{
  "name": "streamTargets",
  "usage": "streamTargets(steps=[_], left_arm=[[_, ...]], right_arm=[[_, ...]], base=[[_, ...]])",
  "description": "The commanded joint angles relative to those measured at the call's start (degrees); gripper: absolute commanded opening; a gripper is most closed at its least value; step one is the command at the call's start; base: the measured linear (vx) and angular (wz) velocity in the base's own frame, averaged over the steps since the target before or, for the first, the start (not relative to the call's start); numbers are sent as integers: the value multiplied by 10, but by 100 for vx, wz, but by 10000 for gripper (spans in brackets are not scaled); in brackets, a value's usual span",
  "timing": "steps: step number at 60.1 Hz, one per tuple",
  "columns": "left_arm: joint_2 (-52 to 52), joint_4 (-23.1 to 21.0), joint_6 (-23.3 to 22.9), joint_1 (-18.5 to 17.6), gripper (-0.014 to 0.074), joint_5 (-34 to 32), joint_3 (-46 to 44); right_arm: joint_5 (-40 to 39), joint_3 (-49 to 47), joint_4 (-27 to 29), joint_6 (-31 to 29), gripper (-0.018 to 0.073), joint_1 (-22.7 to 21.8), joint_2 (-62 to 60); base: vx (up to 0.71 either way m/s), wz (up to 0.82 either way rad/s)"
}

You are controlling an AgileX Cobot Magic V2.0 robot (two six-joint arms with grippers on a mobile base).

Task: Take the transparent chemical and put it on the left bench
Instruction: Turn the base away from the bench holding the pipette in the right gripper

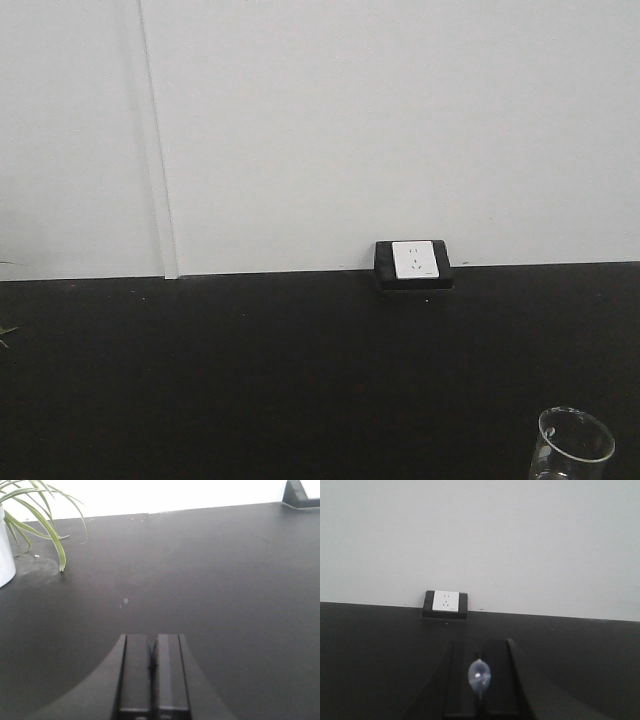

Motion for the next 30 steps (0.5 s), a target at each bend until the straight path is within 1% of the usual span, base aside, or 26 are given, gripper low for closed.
streamTargets(steps=[1, 15, 30], left_arm=[[-11, 0, -4, -1, -4, -45, 9], [-11, 0, -4, -1, -4, -45, 9], [-11, 0, -4, -1, -4, -45, 9]], right_arm=[[-25, -17, -2, 1, -1, -1, 5], [-25, -17, -2, 1, -1, -1, 5], [-25, -17, -2, 1, -1, -1, 5]], base=[[-4, 3], [-9, 5], [-20, 6]])
